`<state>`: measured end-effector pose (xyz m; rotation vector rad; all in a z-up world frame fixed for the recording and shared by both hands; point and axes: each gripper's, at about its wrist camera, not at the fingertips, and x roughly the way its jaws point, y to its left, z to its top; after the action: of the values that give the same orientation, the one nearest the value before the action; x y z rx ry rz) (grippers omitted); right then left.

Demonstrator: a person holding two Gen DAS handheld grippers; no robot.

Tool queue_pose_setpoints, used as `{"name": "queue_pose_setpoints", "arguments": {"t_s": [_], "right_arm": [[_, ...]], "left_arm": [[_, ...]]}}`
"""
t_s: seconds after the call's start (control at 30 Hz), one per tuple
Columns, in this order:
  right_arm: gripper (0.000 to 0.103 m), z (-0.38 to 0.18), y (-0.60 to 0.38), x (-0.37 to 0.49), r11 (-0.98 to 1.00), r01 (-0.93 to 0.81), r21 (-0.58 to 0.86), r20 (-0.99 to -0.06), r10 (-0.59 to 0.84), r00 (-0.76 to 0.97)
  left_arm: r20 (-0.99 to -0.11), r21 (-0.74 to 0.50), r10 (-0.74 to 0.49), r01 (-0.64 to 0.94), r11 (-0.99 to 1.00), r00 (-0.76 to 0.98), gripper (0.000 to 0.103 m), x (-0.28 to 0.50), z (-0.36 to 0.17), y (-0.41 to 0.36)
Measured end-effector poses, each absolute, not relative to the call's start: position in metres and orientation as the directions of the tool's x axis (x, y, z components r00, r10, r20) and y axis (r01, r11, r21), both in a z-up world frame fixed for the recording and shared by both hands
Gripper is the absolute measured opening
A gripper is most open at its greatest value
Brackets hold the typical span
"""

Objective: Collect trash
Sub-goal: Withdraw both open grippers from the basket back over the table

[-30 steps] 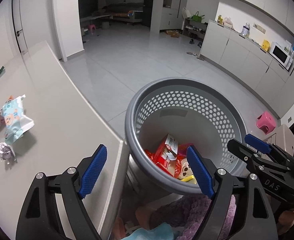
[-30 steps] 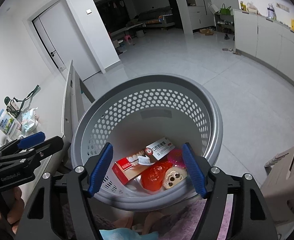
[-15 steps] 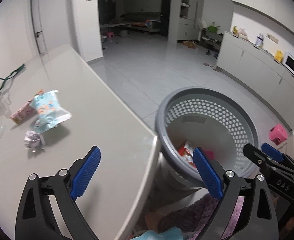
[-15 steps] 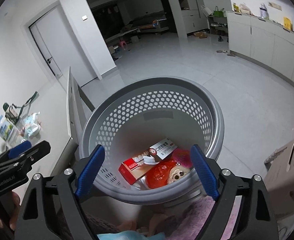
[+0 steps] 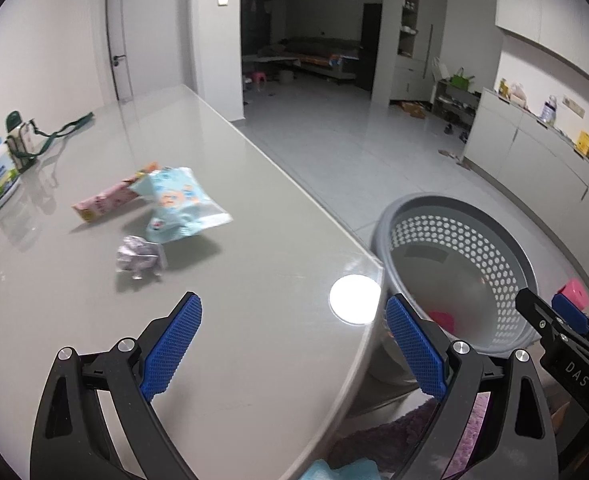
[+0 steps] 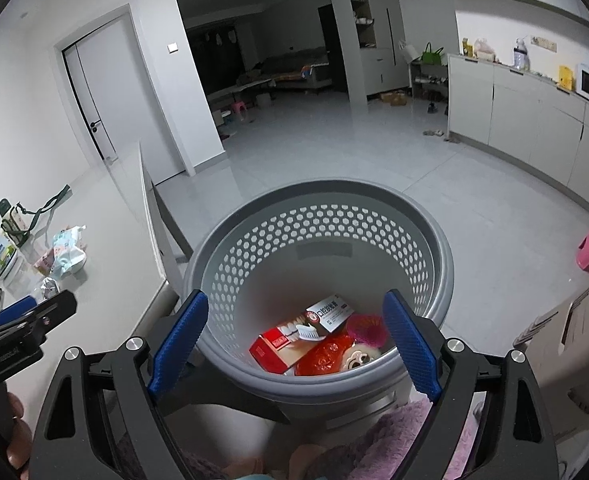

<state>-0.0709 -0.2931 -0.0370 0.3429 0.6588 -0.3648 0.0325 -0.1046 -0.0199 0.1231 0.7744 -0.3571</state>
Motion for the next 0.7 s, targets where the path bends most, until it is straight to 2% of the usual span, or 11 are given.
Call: {"name": "queue_pose_setpoints", "arguments": {"t_s": [0.33,0.7], "right_arm": [[0.085,-0.028,-0.256,-0.053,0.921,0.354,0.162,-0.618,-0.184,0.764],[0.085,-0.014,-0.195,0.011,0.986,0.103,0.133,-0.616,0.001,0.788]], "left_arm": [[-0.681,-0.049,-0.236,0.278,0.959,0.693,0.093,0.033,-0.006,-0.057],[-0.661,-0.027,-0.115,0.129,0.991,0.741,0.093,0.048,-0.003,0.004]]}}
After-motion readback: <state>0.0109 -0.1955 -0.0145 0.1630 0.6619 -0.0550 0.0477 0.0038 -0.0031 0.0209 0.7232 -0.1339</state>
